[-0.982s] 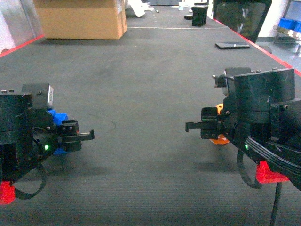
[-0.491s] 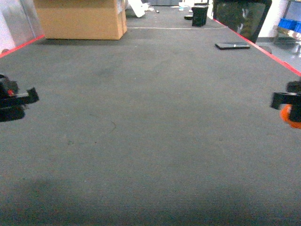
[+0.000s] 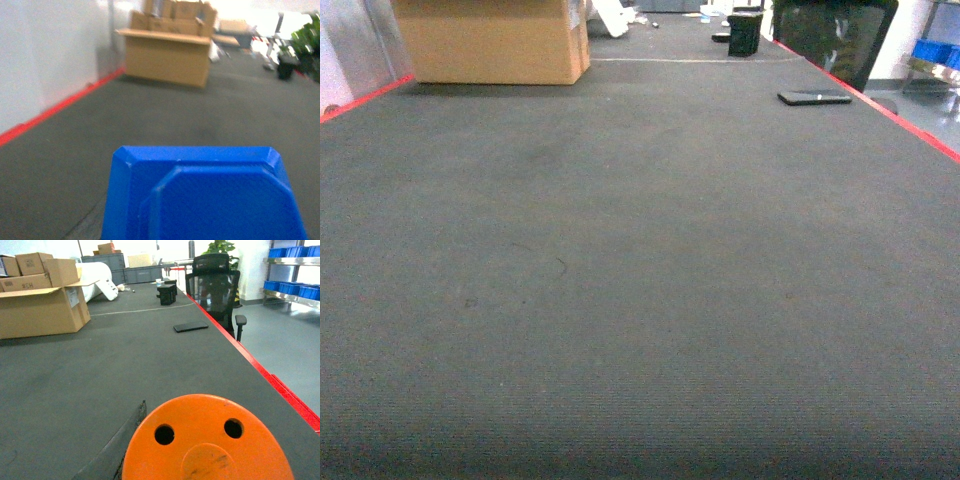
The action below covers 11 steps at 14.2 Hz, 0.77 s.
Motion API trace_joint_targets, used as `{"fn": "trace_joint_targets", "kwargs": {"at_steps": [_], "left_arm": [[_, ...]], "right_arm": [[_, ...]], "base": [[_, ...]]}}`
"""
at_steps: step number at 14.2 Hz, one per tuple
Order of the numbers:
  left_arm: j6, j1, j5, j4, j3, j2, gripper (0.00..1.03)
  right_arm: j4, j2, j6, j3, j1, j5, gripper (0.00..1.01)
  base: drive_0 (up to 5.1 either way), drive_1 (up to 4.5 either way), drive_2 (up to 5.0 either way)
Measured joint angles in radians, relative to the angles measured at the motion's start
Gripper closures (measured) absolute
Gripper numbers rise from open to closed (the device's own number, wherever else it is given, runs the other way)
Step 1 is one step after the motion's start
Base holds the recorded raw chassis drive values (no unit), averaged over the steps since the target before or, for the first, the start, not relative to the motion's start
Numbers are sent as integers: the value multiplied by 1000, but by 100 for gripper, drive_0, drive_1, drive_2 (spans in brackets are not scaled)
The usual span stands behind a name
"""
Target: Sort blue parts and orange caps into right shelf containers
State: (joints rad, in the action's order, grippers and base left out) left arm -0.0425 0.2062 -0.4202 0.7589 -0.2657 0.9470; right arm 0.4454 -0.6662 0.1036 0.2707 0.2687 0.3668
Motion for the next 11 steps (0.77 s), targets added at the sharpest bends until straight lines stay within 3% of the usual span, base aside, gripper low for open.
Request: {"fn": "trace_joint_targets", "kwargs": {"at_steps": [1, 3, 4, 6, 9, 10, 11], "left_arm": [[11, -23, 76, -64, 3, -31, 61], [19, -47, 174, -129, 21, -80, 61], [20, -50, 182, -137, 26, -90, 61], [25, -76, 279, -162, 76, -154, 61], [25, -115, 327, -200, 143, -252, 61], [25, -173, 398, -220, 161, -292, 61], [25, -207, 407, -237, 174, -322, 61]], "right_arm": [[-33, 9, -14, 2, -5, -24, 58], [-88, 40, -40, -6, -32, -100, 58], [-92, 51, -51, -15, -42, -115, 58], [-93, 97, -74, -59, -82, -174, 58], [-109, 181, -84, -132, -142, -236, 58], [-117, 208, -87, -151, -157, -253, 58], [-130, 235, -90, -162, -206, -322, 58]], "base": [[0, 0, 0], [0, 0, 0], [0, 0, 0], [0, 0, 0], [0, 0, 0], [0, 0, 0], [0, 0, 0]]}}
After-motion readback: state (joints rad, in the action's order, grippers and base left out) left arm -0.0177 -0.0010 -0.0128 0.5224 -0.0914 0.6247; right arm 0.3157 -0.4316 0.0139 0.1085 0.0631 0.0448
